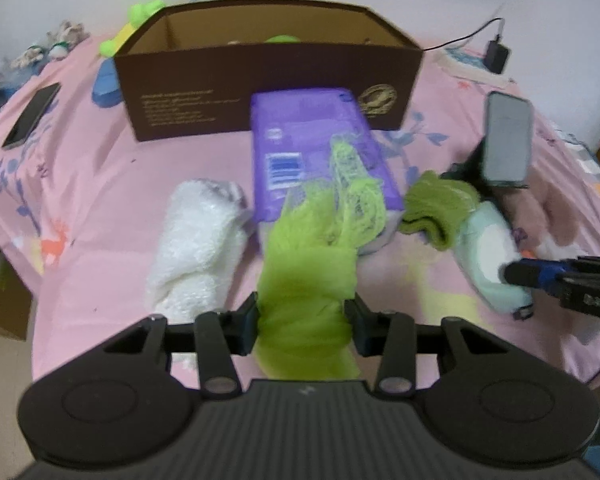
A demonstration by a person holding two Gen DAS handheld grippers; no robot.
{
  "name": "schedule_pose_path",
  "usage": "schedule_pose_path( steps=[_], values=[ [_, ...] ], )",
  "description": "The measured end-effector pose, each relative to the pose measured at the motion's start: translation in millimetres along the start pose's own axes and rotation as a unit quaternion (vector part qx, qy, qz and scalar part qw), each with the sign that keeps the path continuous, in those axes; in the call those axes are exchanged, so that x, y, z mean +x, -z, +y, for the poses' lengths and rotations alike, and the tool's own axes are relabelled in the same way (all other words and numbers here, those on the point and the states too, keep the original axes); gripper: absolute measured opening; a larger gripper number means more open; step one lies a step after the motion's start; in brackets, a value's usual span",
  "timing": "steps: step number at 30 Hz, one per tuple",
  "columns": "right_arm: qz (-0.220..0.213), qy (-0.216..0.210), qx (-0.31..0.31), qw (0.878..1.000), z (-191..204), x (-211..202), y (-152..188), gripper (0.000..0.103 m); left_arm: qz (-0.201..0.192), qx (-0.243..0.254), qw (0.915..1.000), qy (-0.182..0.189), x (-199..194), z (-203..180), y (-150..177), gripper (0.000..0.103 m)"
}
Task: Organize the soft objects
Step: 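Hold the lime sponge in the left gripper while the right gripper grasps the white plastic bag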
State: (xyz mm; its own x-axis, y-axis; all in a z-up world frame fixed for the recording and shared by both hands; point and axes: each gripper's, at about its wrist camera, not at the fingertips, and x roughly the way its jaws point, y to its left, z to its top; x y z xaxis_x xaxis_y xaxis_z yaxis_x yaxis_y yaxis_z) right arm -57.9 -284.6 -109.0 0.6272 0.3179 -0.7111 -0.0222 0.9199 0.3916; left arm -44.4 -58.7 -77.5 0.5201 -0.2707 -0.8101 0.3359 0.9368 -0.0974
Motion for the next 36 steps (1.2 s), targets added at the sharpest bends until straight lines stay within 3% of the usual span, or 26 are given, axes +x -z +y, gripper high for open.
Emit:
schedule_pose_path(
  steps=[5, 8, 12, 16, 23, 28, 36],
  values=[
    [-0.009, 0.002, 0.022, 1.0, -15.9, -21.9, -5.3, 0.009, -0.011, 0.019, 0.9995, 0.02, -6.3, -9.9, -1.0, 0.044],
    [-0.022, 0.038, 0.0, 0.999, -20.8, -38.4, -5.5, 0.011, -0.006, 0.017, 0.9995, 0.028, -3.1, -10.1, -1.6, 0.044],
    [-0.017, 0.12, -0.059, 0.991, -25.1, -48.3, 7.0, 0.013, -0.003, 0.017, 0.9993, 0.033, -0.7, -10.6, -2.2, 0.044],
    [0.008, 0.15, -0.06, 0.987, -45.8, -38.6, 14.0, 0.016, -0.003, 0.02, 0.9991, 0.037, 1.6, -12.9, -3.4, 0.044],
    [0.01, 0.073, 0.09, 0.993, -98.4, -25.0, 6.3, 0.022, -0.008, 0.029, 0.9989, 0.036, -1.6, -18.0, -3.2, 0.044],
    [0.012, 0.047, 0.109, 0.993, -103.4, -17.9, -2.2, 0.027, -0.012, 0.03, 0.9989, 0.035, -4.6, -21.0, -0.8, 0.044],
    [0.01, -0.013, 0.126, 0.992, -86.1, -25.7, 13.1, 0.0, -0.017, 0.029, 0.999, 0.03, -8.7, -22.5, 0.4, 0.044]
  ],
)
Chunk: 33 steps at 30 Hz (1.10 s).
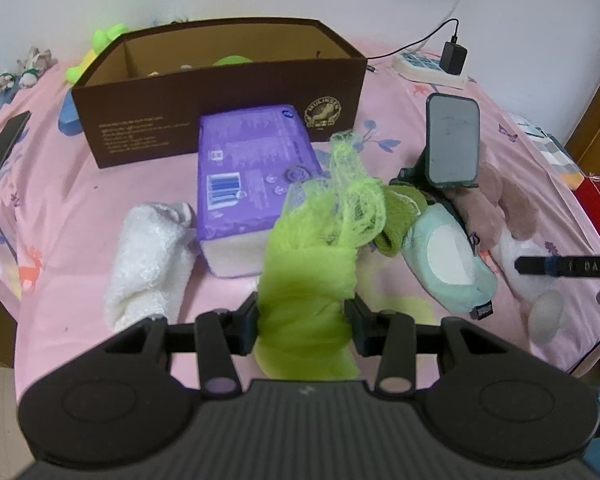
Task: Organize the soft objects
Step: 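Hold the lime sponge in the left gripper while the right gripper grasps the white plastic bag, then lift and carry the lime sponge and white bag over the brown box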
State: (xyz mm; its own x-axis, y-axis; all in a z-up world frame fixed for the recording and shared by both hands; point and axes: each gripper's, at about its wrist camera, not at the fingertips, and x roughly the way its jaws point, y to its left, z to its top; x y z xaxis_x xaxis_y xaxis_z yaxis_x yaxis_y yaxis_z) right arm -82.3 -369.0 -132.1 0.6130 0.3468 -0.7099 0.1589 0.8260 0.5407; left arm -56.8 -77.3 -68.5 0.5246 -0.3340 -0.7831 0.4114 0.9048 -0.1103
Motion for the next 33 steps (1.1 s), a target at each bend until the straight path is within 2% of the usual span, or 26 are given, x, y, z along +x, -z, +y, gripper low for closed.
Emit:
schedule_pose_path(
  steps=[5, 8, 11, 16, 24, 30, 33],
  values=[
    [0.018, -0.07, 0.056, 0.996, 0.0, -4.9, 6.3, 0.0, -0.002, -0.004, 1.0, 0.002, -0.7, -0.1, -0.4, 0.044],
    [0.032, -0.122, 0.096, 0.987, 1.0, -7.2, 12.4, 0.0, -0.006, -0.003, 1.0, 0.005, -2.8, -0.4, 0.0, 0.044],
    [0.046, -0.185, 0.124, 0.974, 6.6, -8.0, 16.0, 0.0, -0.009, -0.008, 0.9999, 0.011, -6.0, 1.2, -0.6, 0.044],
    [0.051, -0.233, 0.08, 0.968, 42.3, -6.5, 7.6, 0.0, -0.02, -0.019, 0.9994, 0.022, -14.5, 6.6, -6.6, 0.044],
    [0.034, -0.217, -0.055, 0.974, 124.1, 6.8, -23.4, 0.0, -0.056, -0.024, 0.9978, 0.025, -32.9, 26.6, -26.8, 0.044],
    [-0.006, -0.208, -0.103, 0.973, 168.0, 14.4, -62.9, 0.0, -0.089, -0.037, 0.9946, 0.037, -41.0, 63.2, -61.2, 0.044],
    [-0.026, -0.187, -0.114, 0.975, 183.0, 23.1, -87.0, 0.0, -0.098, -0.035, 0.9939, 0.037, -39.6, 80.7, -83.1, 0.044]
  ],
)
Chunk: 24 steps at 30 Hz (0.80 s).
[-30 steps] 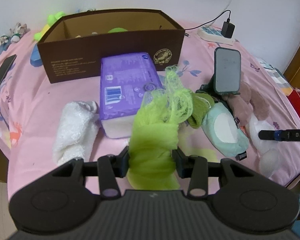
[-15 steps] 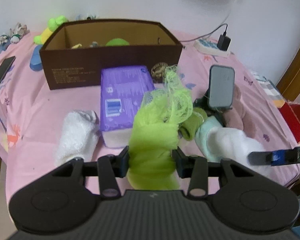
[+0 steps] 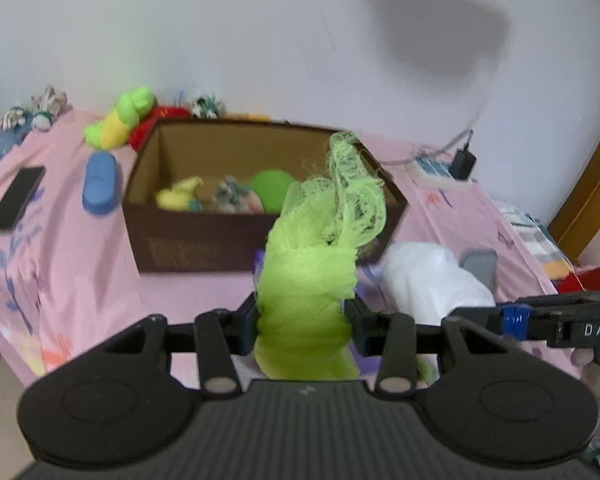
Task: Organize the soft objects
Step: 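Lift and carry the lime sponge and white bag over the brown box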
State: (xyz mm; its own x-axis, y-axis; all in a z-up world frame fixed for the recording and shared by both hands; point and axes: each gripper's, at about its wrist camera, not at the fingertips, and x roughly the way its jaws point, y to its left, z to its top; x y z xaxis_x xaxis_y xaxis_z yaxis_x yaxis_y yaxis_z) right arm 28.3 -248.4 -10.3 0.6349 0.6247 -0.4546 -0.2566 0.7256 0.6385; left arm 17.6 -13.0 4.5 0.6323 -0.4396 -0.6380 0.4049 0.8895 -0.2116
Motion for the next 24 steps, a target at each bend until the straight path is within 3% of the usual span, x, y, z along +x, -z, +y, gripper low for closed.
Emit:
schedule_pose_path(
  steps=[8, 14, 19, 24],
  values=[
    [-0.028, 0.061, -0.07, 0.995, 8.0, 31.3, -65.0, 0.0, -0.005, 0.005, 0.9995, 0.032, 35.9, 26.1, -64.2, 0.044],
    [-0.035, 0.134, -0.131, 0.982, 1.2, 67.2, -112.6, 0.0, -0.007, 0.002, 0.9987, 0.05, 78.0, 28.3, -109.3, 0.044],
    [-0.031, 0.186, -0.151, 0.97, -15.8, 101.9, -134.5, 0.0, -0.001, -0.004, 0.9993, 0.036, 113.9, 27.4, -131.7, 0.044],
    [0.008, 0.223, -0.176, 0.959, -32.7, 141.7, -133.7, 0.0, 0.036, -0.016, 0.9987, 0.031, 151.3, 29.0, -139.2, 0.044]
  ],
)
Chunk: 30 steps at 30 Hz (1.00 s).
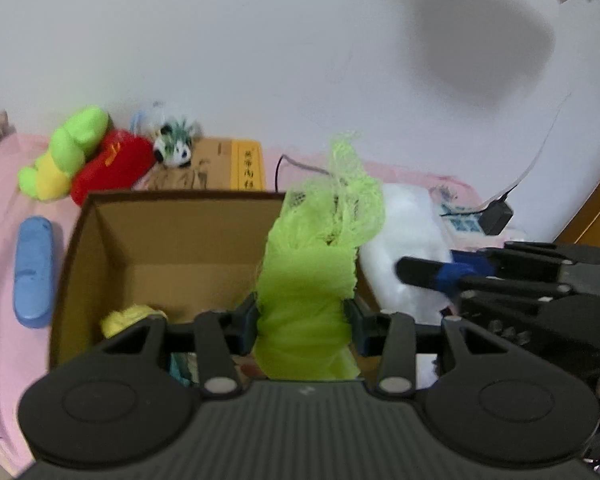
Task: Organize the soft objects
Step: 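Lift and carry the lime sponge and white bag over the brown box, then lower both items into the box and open both grippers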
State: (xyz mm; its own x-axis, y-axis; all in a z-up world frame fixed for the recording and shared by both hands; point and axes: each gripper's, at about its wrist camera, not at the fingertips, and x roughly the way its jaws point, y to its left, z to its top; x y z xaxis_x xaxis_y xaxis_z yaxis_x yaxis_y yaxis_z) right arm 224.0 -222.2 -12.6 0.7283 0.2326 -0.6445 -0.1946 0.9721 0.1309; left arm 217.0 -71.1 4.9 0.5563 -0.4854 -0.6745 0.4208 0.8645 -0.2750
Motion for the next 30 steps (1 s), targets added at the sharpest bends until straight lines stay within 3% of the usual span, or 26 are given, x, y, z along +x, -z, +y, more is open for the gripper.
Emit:
schedule_pose_path(
  steps=[2, 3, 8, 13, 21, 30],
  values=[
    [0.023, 0.004, -0.008, 1.0, -0.4, 14.5, 2.2, 0.0, 0.016, -0.007, 0.9998, 0.003, 13.1, 1.5, 2.5, 0.044],
    [0.036, 0.003, -0.007, 0.999, -1.1, 21.1, 4.1, 0.005, 0.024, -0.011, 0.9996, 0.004, 19.2, 2.5, 4.5, 0.045],
    [0.085, -0.005, 0.004, 0.996, -4.0, 36.5, 6.9, 0.006, 0.046, -0.018, 0.9988, -0.004, 39.5, 4.2, 16.1, 0.047],
    [0.106, -0.01, 0.043, 0.993, -14.0, 33.6, 5.4, 0.006, 0.057, -0.024, 0.998, 0.011, 43.9, 5.6, 21.5, 0.056],
    [0.055, -0.009, 0.123, 0.991, -29.2, 2.4, 0.2, 0.008, 0.034, -0.034, 0.9988, 0.004, 21.8, 8.5, 16.1, 0.057],
    [0.004, -0.033, 0.18, 0.983, -25.1, -36.0, 11.5, 0.009, -0.009, 0.006, 0.9986, -0.052, -19.6, -12.9, 15.2, 0.06]
  ],
)
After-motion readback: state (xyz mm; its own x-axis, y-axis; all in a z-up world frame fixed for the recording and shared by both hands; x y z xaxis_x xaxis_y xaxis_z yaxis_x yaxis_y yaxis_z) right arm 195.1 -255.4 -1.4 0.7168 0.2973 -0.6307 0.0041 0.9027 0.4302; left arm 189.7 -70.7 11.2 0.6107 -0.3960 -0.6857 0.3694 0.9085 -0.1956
